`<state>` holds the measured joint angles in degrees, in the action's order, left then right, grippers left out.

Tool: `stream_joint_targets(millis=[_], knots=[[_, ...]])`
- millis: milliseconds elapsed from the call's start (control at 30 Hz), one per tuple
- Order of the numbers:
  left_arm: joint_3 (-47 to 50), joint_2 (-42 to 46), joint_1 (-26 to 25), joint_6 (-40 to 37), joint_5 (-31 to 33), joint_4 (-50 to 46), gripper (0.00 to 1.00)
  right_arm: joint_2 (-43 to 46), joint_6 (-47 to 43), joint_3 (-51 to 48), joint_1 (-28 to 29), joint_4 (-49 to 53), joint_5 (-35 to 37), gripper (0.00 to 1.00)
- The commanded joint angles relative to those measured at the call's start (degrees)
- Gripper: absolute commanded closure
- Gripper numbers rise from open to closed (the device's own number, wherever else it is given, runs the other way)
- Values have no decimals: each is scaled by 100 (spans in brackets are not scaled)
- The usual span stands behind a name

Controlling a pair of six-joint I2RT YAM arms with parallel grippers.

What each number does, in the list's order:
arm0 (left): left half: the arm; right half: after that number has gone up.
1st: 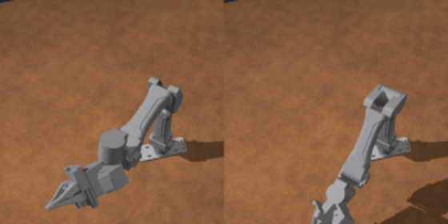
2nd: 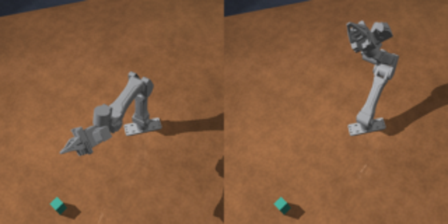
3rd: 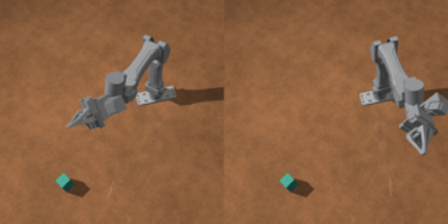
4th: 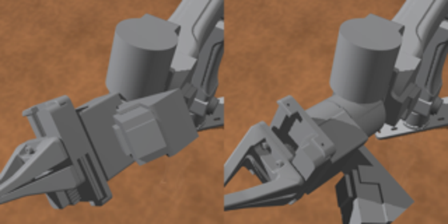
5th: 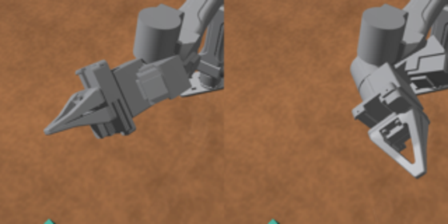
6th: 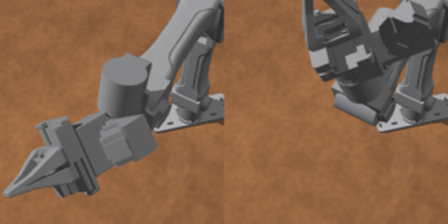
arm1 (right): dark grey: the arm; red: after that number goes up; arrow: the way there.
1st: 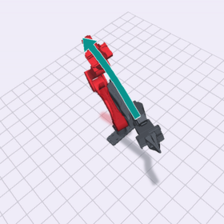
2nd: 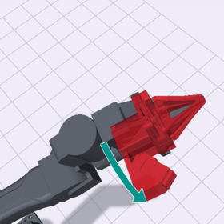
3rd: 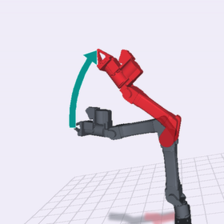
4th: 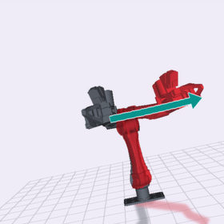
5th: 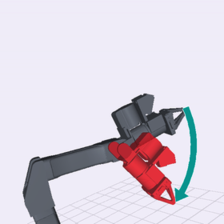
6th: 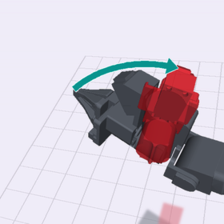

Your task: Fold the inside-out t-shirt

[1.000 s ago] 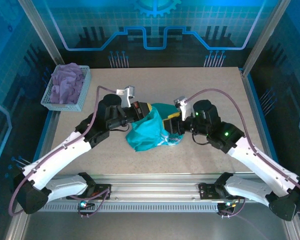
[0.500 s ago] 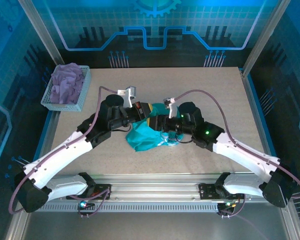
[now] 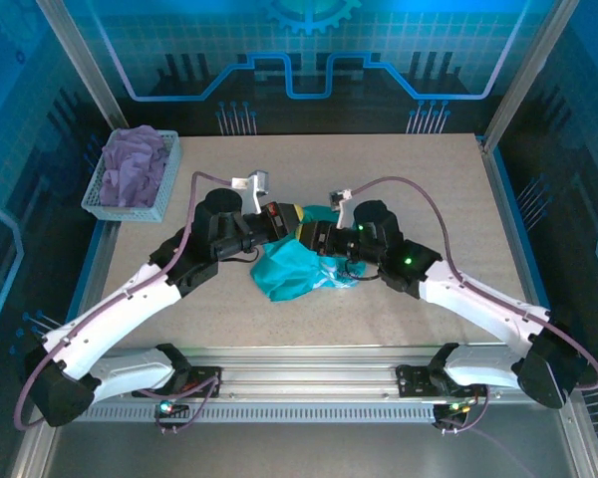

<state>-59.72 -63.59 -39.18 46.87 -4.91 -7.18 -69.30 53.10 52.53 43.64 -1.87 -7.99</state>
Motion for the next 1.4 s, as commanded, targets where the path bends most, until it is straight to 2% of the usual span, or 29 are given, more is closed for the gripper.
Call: stream_joint_targets(millis=[0, 100, 233, 400, 600, 700, 867, 1033, 1167, 1267, 1367], knots=[[58, 167, -37, 43, -77, 207, 100, 3, -77, -41, -175, -72, -74, 88], [17, 193, -36, -40, 99, 14, 100, 112, -490, -132, -332, -101, -355, 99], [-147, 133, 133, -137, 395, -471, 100, 193, -1465, -124, -628, -146, -1380, 100], [-180, 23, 665, 21, -138, -633, 100, 241, -2620, -1, -830, 179, -2464, 100], [-219, -102, 947, -59, -434, -729, 100, 177, -2955, -48, -1094, -222, -3438, 100], [-250, -193, 947, -207, -621, -771, 93, 54, -2810, -68, -1095, -714, -3618, 100], [-118, -108, 1005, -505, -865, -785, 75, -235, -2596, 6, -1112, -1131, -3590, 100], [178, 228, 1436, -751, -1271, -741, 59, -364, -2426, 29, -1173, -1322, -3538, 100], [476, 504, 1580, -1220, -1710, -653, 41, -455, -2232, 29, -1219, -1580, -3562, 100], [823, 673, 1580, -1417, -2341, -69, 35, -536, -2071, 77, -1230, -1696, -3621, 100], [1004, 704, 1565, -1432, -2819, 567, 35, -602, -1990, 133, -1240, -1734, -3743, 100]])
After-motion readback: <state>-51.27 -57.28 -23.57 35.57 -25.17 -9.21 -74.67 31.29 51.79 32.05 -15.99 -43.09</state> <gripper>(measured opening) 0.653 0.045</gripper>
